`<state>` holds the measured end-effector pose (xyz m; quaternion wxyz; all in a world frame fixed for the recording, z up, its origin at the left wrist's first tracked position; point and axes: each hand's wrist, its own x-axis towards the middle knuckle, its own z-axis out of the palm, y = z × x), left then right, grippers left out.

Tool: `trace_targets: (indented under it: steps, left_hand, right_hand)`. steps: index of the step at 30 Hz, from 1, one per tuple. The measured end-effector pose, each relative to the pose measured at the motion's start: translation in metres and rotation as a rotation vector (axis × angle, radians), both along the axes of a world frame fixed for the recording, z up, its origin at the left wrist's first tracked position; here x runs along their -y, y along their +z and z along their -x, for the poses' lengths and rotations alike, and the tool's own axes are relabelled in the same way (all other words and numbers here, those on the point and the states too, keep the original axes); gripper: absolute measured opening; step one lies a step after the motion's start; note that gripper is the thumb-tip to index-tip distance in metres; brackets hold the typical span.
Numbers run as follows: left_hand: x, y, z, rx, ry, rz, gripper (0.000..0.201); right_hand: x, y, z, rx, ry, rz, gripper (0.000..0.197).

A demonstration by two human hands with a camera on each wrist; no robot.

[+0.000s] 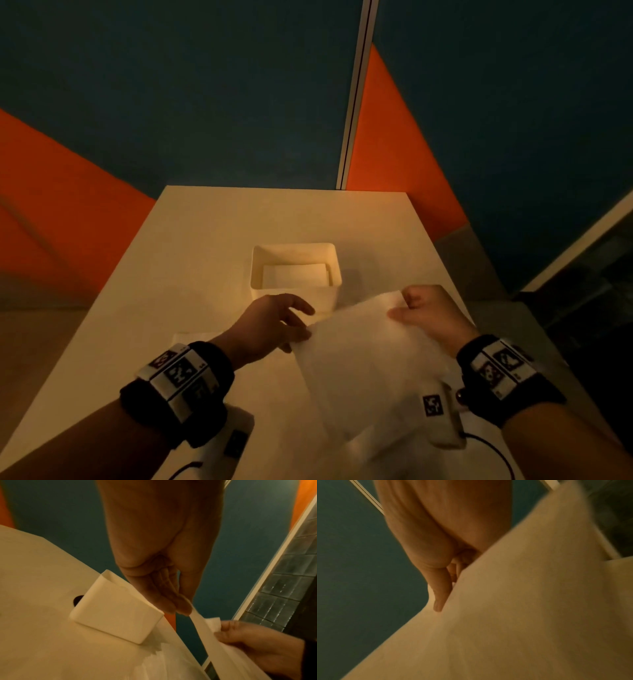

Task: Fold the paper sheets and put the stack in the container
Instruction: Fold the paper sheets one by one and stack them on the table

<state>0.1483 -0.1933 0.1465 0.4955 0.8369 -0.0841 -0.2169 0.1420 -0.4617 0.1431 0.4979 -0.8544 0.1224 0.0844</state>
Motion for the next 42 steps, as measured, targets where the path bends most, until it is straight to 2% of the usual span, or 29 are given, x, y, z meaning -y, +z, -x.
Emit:
trace_targets:
  steps: [4, 6, 9, 14, 16, 19, 23, 24, 26, 28, 29, 30, 33, 34, 35, 36, 38, 39, 42]
  left_hand:
    - [-0.006, -0.007, 0.002, -0.014, 0.036, -0.014, 0.031]
    - [-0.008, -0.01, 0.001, -0.005, 0.049, -0.017, 0.032]
    - [-0.011, -0.011, 0.001, 0.014, 0.02, -0.031, 0.029]
    - [-0.014, -0.011, 0.002, 0.033, 0.007, -0.055, 0.027]
    - [-0.016, -0.01, 0.001, 0.062, -0.005, -0.08, 0.028]
    - [-0.012, -0.005, 0.001, 0.1, -0.036, -0.054, 0.037]
    - [0.002, 0.011, 0.006, 0.196, -0.198, -0.029, 0.063]
    - [0.006, 0.013, 0.007, 0.203, -0.241, 0.001, 0.062]
    - [0.01, 0.018, 0.007, 0.148, -0.23, 0.123, 0.038]
    - [0.011, 0.028, 0.007, 0.045, -0.066, 0.283, 0.014]
    - [0.009, 0.032, 0.007, 0.008, 0.02, 0.365, 0.01]
    - [0.007, 0.036, 0.007, -0.018, 0.093, 0.44, 0.011]
    - [-0.001, 0.047, 0.005, -0.06, 0.24, 0.628, 0.016]
    - [-0.003, 0.048, 0.004, -0.061, 0.27, 0.667, 0.014]
    - [-0.003, 0.049, 0.004, -0.057, 0.288, 0.693, 0.013]
    - [-0.003, 0.049, 0.003, -0.055, 0.295, 0.707, 0.014]
    - [-0.003, 0.047, 0.002, -0.056, 0.281, 0.691, 0.02]
    - [-0.005, 0.045, 0.002, -0.059, 0.258, 0.676, 0.023]
    - [-0.013, 0.042, 0.001, -0.11, 0.175, 0.647, 0.032]
  right_hand:
    - [0.021, -0.041, 0.002, -0.049, -0.118, 0.116, 0.021]
    - [0.03, -0.051, 0.002, -0.059, -0.166, 0.179, 0.022]
    - [0.038, -0.055, 0.003, -0.058, -0.185, 0.294, 0.012]
    - [0.039, -0.057, 0.004, 0.018, -0.22, 0.348, 0.026]
    - [0.032, -0.044, 0.005, 0.072, -0.136, 0.331, 0.025]
    - [0.009, -0.007, 0.004, 0.142, 0.176, 0.231, 0.03]
    - [-0.03, 0.047, 0.005, 0.153, 0.551, 0.14, 0.018]
    - [-0.039, 0.06, 0.006, 0.156, 0.602, 0.107, 0.017]
    - [-0.052, 0.082, 0.006, 0.2, 0.616, -0.015, 0.017]
    - [-0.053, 0.097, 0.004, 0.256, 0.491, -0.174, 0.014]
    - [-0.049, 0.099, 0.003, 0.264, 0.419, -0.242, 0.012]
    - [-0.043, 0.097, 0.002, 0.245, 0.369, -0.303, 0.024]
    - [-0.031, 0.079, 0.005, 0.067, 0.33, -0.518, 0.084]
    - [-0.031, 0.07, 0.006, 0.029, 0.351, -0.545, 0.092]
    - [-0.034, 0.062, 0.008, 0.005, 0.354, -0.557, 0.09]
    - [-0.038, 0.055, 0.01, 0.01, 0.332, -0.57, 0.079]
    - [-0.048, 0.045, 0.011, 0.064, 0.233, -0.598, 0.04]
    - [-0.052, 0.043, 0.011, 0.091, 0.182, -0.61, 0.03]
    - [-0.057, 0.037, 0.009, 0.141, 0.093, -0.66, 0.027]
